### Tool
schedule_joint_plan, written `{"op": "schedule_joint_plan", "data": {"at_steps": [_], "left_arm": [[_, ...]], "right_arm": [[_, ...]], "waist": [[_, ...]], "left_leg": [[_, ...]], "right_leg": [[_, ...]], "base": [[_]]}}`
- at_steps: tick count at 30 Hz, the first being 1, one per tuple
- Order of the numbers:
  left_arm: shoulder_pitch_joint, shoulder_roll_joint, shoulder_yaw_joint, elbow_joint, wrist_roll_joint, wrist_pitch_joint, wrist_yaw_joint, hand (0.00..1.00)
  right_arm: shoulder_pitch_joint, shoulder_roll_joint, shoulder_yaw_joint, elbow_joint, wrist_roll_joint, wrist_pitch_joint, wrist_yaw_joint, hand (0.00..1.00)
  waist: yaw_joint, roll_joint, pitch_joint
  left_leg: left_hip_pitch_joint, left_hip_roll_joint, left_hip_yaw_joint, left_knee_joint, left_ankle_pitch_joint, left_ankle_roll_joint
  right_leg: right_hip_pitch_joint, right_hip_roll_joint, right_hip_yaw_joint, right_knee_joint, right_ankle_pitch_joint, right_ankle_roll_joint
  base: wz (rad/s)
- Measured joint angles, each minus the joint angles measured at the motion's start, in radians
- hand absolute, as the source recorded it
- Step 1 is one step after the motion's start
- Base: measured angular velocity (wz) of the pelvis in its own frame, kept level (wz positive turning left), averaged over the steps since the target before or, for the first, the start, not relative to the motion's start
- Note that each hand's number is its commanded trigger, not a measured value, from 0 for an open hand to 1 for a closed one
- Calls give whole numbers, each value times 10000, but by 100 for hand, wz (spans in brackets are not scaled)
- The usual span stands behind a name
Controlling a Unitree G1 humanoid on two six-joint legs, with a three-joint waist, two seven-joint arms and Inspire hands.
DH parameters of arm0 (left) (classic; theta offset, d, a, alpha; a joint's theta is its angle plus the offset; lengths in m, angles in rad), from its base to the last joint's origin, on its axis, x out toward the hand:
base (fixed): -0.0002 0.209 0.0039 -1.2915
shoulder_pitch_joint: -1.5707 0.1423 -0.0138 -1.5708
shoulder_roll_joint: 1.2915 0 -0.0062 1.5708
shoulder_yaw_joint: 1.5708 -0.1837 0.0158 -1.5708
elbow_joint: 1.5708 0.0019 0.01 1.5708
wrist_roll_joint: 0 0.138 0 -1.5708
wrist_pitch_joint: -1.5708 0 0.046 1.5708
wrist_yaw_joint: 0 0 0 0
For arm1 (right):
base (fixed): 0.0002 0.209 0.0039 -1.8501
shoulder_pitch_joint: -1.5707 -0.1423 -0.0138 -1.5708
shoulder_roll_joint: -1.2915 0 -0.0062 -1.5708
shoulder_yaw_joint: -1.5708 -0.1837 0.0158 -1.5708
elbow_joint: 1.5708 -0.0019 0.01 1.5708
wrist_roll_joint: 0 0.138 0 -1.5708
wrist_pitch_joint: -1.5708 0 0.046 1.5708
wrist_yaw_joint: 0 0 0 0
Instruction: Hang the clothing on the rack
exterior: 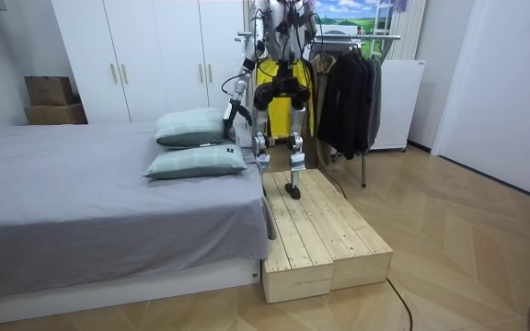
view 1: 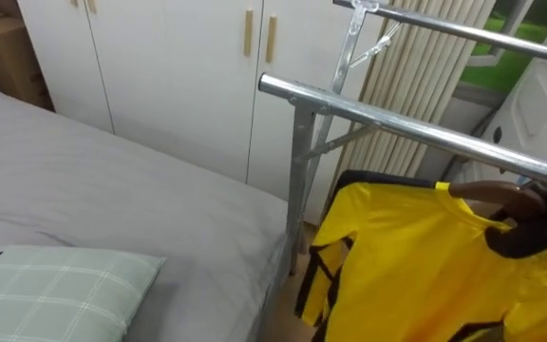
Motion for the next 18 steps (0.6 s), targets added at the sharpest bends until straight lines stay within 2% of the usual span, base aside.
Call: {"op": "schedule_joint_plan", "data": {"at_steps": [4, 11, 16, 18], "left_arm": [[-2, -1, -3, 0, 1, -10, 17, 0], [-23, -66, -10, 0, 4, -63, 247, 0], [-146, -147, -17, -121, -8, -139, 249, 0], [-203, -192, -17, -122, -8, -191, 249, 0]], "right_arm": [[2, 51, -1, 44, 1, -57, 89, 0], [76, 473, -8, 433, 377, -268, 68, 0], [455, 1077, -21, 697, 711, -275, 64, 0], [456, 1127, -20, 880, 722, -254, 70, 0]], "waist": [[-34, 49, -3], [46, 89, 23], [141, 211, 34], [176, 252, 18]], "left_leg": [[44, -4, 5, -3, 0, 0], [411, -7, 59, -202, 1, -1], [413, 12, 35, -167, -2, 1], [412, 5, 37, -168, -7, 8]], "right_leg": [[48, -1, 1, -10, 1, -1], [381, 16, 92, -201, 34, 5], [502, 61, 96, -409, 118, 10], [501, 59, 107, -409, 112, 18]], "base": [[0], [-3], [2], [0]]}}
